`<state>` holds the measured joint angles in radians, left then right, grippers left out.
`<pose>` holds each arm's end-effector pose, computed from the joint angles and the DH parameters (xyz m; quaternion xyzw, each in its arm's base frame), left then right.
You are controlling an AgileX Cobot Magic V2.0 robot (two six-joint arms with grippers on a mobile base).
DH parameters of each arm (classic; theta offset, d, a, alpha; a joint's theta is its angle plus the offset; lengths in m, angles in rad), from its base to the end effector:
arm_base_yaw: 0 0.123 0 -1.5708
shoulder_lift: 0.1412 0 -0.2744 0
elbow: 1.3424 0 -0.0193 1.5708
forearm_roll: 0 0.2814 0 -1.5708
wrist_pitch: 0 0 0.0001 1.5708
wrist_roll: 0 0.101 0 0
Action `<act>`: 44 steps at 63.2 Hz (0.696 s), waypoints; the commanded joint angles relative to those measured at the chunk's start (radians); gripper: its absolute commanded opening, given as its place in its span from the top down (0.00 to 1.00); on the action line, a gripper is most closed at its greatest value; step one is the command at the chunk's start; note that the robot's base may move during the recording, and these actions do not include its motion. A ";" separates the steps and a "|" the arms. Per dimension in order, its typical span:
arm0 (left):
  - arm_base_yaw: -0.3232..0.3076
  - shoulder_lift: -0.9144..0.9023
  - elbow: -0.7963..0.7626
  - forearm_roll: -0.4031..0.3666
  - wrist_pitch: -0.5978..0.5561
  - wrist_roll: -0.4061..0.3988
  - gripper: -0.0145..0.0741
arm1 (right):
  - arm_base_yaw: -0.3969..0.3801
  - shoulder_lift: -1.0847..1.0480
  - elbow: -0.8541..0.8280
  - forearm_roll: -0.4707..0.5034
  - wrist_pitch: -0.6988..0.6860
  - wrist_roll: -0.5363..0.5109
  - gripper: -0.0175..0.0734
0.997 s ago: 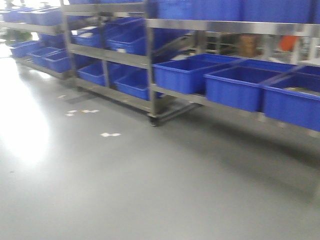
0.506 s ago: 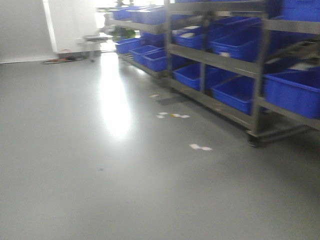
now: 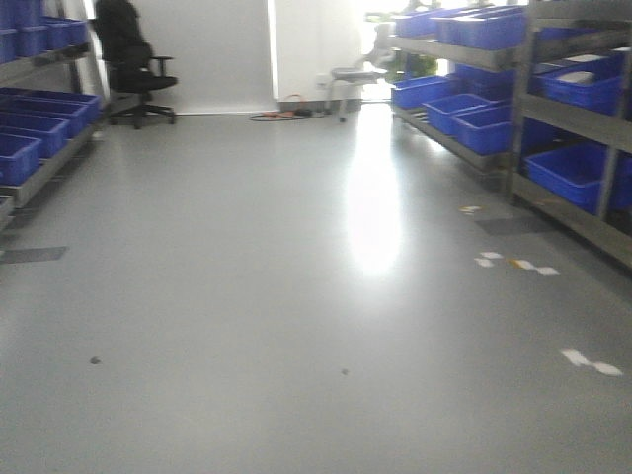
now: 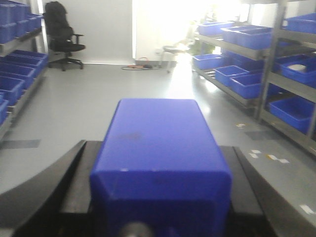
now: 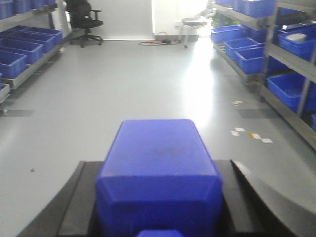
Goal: Pick and sort blue part to right shelf
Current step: 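Turn and drive the base toward the rack of blue bins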
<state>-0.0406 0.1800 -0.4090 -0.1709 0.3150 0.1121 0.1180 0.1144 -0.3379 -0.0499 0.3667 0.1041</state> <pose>0.1016 -0.0095 0.3159 0.0152 0.7050 -0.0509 0.7072 0.0969 0.0097 0.2911 -0.0158 0.7263 0.0538 0.6851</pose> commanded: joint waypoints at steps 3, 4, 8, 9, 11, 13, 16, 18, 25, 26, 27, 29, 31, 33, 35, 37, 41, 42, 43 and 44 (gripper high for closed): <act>0.001 0.014 -0.030 -0.006 -0.094 0.000 0.52 | -0.005 0.011 -0.028 -0.009 -0.095 -0.005 0.32; 0.001 0.014 -0.030 -0.006 -0.094 0.000 0.52 | -0.005 0.011 -0.028 -0.009 -0.095 -0.005 0.32; 0.001 0.014 -0.030 -0.006 -0.094 0.000 0.52 | -0.005 0.011 -0.028 -0.009 -0.095 -0.005 0.32; 0.001 0.014 -0.030 -0.006 -0.094 0.000 0.52 | -0.005 0.011 -0.028 -0.009 -0.095 -0.005 0.32; 0.001 0.014 -0.030 -0.006 -0.094 0.000 0.52 | -0.005 0.011 -0.028 -0.009 -0.095 -0.005 0.32; 0.001 0.014 -0.030 -0.006 -0.094 0.000 0.52 | -0.005 0.011 -0.028 -0.009 -0.095 -0.005 0.32; 0.001 0.014 -0.030 -0.006 -0.094 0.000 0.52 | -0.005 0.011 -0.028 -0.009 -0.095 -0.005 0.32; 0.001 0.014 -0.030 -0.006 -0.094 0.000 0.52 | -0.005 0.011 -0.028 -0.009 -0.095 -0.005 0.32; 0.001 0.014 -0.030 -0.006 -0.094 0.000 0.52 | -0.005 0.011 -0.028 -0.009 -0.095 -0.005 0.32; 0.001 0.014 -0.030 -0.006 -0.094 0.000 0.52 | -0.005 0.011 -0.028 -0.009 -0.095 -0.005 0.32; 0.001 0.014 -0.030 -0.006 -0.094 0.000 0.52 | -0.005 0.011 -0.028 -0.009 -0.095 -0.005 0.32; 0.001 0.014 -0.030 -0.006 -0.094 0.000 0.52 | -0.005 0.011 -0.028 -0.009 -0.095 -0.005 0.32; 0.001 0.014 -0.030 -0.006 -0.094 0.000 0.52 | -0.005 0.011 -0.028 -0.009 -0.095 -0.005 0.32; 0.001 0.014 -0.030 -0.006 -0.094 0.000 0.52 | -0.005 0.011 -0.028 -0.009 -0.095 -0.005 0.32; 0.001 0.014 -0.030 -0.006 -0.094 0.000 0.52 | -0.005 0.011 -0.028 -0.009 -0.095 -0.005 0.32; 0.001 0.014 -0.030 -0.006 -0.094 0.000 0.52 | -0.005 0.011 -0.028 -0.009 -0.095 -0.005 0.32; 0.001 0.014 -0.030 -0.006 -0.094 0.000 0.52 | -0.005 0.011 -0.028 -0.009 -0.095 -0.005 0.32; 0.001 0.014 -0.030 -0.006 -0.094 0.000 0.52 | -0.005 0.011 -0.028 -0.009 -0.095 -0.005 0.32; 0.001 0.014 -0.030 -0.006 -0.094 0.000 0.52 | -0.005 0.011 -0.028 -0.009 -0.095 -0.005 0.32; 0.001 0.014 -0.030 -0.006 -0.094 0.000 0.52 | -0.005 0.011 -0.028 -0.009 -0.095 -0.005 0.32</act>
<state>-0.0406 0.1800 -0.4090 -0.1709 0.3150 0.1121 0.1180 0.1144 -0.3379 -0.0499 0.3667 0.1041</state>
